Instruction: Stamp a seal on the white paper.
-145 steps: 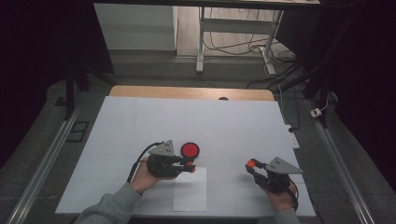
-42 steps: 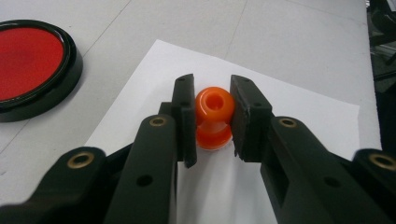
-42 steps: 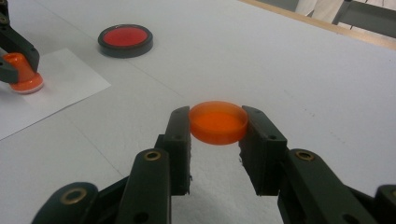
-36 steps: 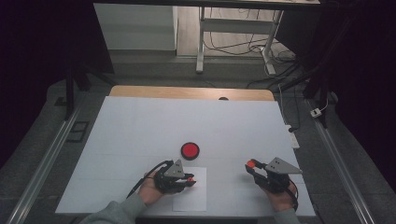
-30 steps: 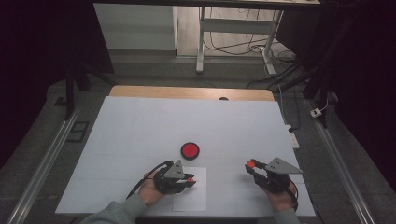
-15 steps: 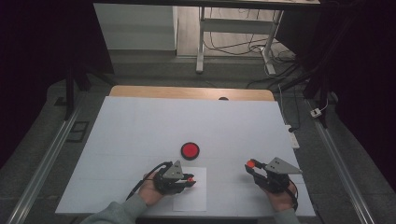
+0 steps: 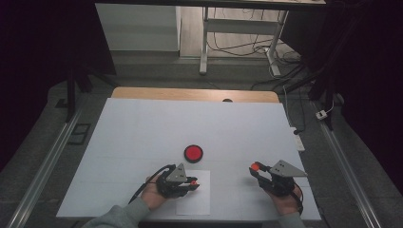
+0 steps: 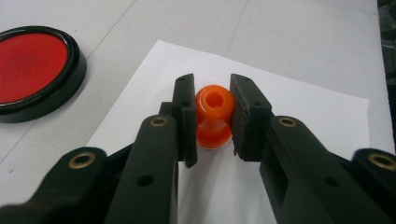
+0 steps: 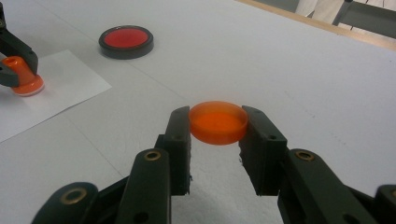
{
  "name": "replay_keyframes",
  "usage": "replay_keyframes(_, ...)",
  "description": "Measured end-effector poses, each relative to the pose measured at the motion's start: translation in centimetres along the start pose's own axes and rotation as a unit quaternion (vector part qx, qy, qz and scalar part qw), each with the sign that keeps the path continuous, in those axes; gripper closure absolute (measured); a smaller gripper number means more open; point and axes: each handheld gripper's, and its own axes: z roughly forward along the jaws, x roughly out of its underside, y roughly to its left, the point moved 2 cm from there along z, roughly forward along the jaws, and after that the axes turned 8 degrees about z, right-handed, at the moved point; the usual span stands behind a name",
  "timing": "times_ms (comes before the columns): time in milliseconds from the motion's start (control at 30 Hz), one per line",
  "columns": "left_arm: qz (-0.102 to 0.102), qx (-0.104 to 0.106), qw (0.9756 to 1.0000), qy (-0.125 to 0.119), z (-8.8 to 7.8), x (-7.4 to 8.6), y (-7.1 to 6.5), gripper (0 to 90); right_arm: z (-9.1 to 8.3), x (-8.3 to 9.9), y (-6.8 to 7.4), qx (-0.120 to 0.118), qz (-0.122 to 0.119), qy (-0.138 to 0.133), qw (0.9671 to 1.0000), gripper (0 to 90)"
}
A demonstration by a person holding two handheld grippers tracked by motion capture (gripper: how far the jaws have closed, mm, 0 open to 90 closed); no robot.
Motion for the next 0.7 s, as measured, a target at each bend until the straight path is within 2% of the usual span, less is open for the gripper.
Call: replay_keyframes(700,0.007,-0.006,1.0,-0.002,0.01,0.0,-0.16,73.2,-0.02,-0.04,0.03,0.0,0.001,-0.001,1.0,64.0)
